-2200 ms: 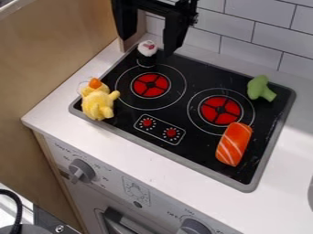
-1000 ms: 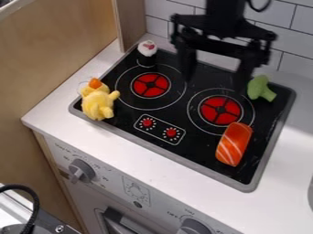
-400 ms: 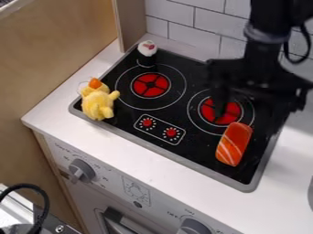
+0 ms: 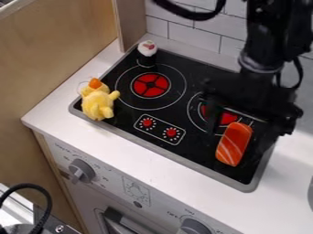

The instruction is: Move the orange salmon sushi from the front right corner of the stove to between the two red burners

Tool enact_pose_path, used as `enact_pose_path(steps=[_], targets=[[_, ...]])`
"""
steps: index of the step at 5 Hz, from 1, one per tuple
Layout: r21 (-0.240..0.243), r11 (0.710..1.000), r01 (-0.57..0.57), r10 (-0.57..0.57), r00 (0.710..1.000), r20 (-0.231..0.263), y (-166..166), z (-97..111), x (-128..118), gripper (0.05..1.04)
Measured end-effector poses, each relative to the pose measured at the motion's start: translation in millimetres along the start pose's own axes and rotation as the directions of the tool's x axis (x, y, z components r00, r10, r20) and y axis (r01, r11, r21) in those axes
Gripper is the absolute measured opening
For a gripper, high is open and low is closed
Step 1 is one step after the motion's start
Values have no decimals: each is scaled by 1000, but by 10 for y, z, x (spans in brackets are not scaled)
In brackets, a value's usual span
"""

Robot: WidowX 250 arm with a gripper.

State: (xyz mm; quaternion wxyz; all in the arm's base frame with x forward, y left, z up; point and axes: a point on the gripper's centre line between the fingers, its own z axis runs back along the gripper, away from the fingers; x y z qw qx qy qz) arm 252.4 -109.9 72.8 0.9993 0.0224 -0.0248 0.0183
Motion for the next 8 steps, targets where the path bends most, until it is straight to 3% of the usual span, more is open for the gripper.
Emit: enact_pose_path(steps=[1, 2, 3, 4, 5, 6, 8], targets=[[7, 1000, -14, 14, 999, 52, 62, -50, 78, 999], [16, 999, -29, 28, 999, 45, 98, -188, 130, 999], [0, 999, -38, 38, 998, 56, 117, -234, 175, 999], [-29, 999, -35, 36, 999, 33, 134, -303, 143, 953], [-73, 996, -57, 57, 998, 2, 153, -315, 127, 684], [-93, 992, -81, 79, 996, -33, 183, -285, 123, 553], [-111, 988, -103, 95, 993, -73, 274, 63, 258, 553]])
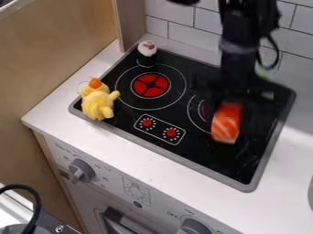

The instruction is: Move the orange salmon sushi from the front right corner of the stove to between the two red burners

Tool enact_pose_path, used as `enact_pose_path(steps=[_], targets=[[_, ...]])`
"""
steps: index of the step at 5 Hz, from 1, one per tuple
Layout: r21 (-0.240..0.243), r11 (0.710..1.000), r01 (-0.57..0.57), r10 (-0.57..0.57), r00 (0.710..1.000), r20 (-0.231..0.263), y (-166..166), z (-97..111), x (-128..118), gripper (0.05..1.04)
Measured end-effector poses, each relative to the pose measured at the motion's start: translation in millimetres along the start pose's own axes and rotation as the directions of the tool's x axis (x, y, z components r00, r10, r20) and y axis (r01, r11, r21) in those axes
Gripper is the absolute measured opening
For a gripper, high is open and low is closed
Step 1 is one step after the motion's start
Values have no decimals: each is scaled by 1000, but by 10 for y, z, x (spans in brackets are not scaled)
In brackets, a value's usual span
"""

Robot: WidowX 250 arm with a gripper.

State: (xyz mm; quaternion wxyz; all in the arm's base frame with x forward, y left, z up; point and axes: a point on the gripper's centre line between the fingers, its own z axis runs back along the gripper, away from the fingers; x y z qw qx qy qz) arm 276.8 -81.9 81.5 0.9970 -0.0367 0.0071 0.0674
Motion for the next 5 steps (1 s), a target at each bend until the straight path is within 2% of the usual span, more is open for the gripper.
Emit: enact_pose_path(steps=[1, 2, 4, 5], targets=[[-14, 1000, -2, 2, 1000, 13, 109, 185, 128, 553], [10, 1000, 5, -6, 999, 52, 295, 268, 273, 553], [76, 997, -1, -6, 996, 91, 692, 185, 473, 553], [96, 995, -6, -4, 995, 101, 834, 88, 497, 553]])
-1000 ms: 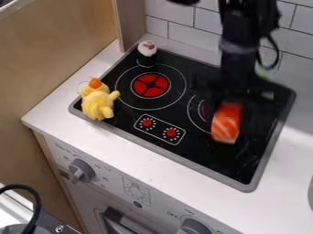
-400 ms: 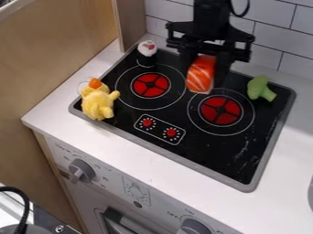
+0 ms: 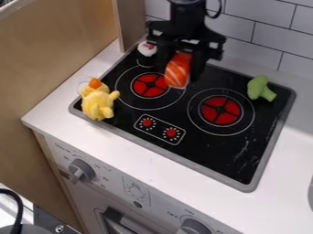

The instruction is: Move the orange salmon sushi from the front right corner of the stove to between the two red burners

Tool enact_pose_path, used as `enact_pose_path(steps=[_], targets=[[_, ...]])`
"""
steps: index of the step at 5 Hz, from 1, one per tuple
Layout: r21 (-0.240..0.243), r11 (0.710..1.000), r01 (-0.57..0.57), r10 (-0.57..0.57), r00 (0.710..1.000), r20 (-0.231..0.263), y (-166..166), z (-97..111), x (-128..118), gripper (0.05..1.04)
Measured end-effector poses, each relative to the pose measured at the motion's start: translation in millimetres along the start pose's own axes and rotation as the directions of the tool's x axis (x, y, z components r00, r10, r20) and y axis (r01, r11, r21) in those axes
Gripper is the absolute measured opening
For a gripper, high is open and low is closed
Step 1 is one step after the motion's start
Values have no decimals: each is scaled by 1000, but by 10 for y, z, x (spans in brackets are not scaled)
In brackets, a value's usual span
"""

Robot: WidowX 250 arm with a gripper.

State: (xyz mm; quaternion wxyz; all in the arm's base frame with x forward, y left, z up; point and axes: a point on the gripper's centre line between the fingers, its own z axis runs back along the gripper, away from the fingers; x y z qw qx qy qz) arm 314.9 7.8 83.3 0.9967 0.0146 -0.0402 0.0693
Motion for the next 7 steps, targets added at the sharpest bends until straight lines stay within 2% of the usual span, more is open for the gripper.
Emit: enact_pose_path(steps=[2, 3, 4, 5, 6, 7], targets=[[23, 1000, -12, 12, 1000, -10, 31, -311, -25, 553], [6, 1000, -29, 29, 999, -31, -24, -385, -48, 636], [14, 998, -53, 53, 998, -30, -79, -394, -51, 919], [-10, 1000, -13, 13, 999, -32, -106, -389, -53, 1003], [-19, 1000, 6, -6, 1000, 2, -91, -201, -76, 999], [-31, 999, 34, -34, 999, 12, -91, 30, -135, 999]])
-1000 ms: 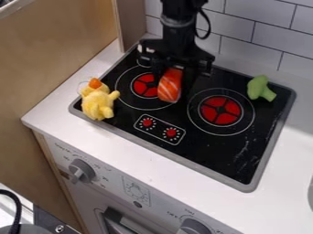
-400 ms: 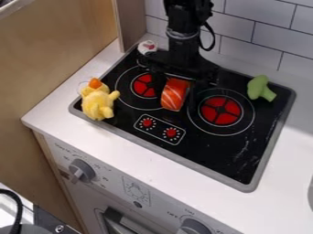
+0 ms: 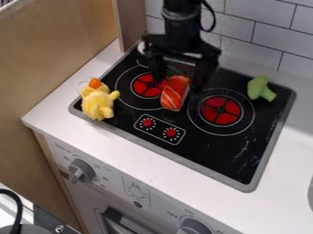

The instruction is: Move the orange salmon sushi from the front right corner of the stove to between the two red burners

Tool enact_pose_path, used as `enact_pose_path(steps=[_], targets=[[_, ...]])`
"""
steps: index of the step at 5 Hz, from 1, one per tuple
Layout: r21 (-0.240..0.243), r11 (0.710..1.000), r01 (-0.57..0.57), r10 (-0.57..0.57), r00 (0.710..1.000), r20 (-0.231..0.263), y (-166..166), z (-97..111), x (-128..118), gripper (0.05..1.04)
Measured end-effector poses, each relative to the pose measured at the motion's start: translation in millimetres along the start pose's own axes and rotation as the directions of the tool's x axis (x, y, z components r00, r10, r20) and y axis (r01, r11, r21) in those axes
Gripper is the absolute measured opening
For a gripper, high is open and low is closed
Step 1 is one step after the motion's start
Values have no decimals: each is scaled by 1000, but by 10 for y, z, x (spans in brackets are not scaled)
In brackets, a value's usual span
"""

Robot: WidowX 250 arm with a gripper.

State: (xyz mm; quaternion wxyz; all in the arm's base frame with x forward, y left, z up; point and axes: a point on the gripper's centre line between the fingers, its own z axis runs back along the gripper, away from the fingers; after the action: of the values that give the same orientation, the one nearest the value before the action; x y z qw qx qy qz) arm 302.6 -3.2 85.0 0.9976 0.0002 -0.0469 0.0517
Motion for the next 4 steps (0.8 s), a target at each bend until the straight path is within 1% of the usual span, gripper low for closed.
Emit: enact_pose_path(steps=[1, 2, 3, 4], targets=[[21, 1000, 11, -10, 999, -31, 30, 135, -45, 999], [38, 998, 51, -48, 996, -75, 46, 216, -81, 999], [41, 993, 107, -102, 989, -107, 46, 326, -133, 999], [32, 989, 142, -137, 984, -116, 45, 396, -148, 999]])
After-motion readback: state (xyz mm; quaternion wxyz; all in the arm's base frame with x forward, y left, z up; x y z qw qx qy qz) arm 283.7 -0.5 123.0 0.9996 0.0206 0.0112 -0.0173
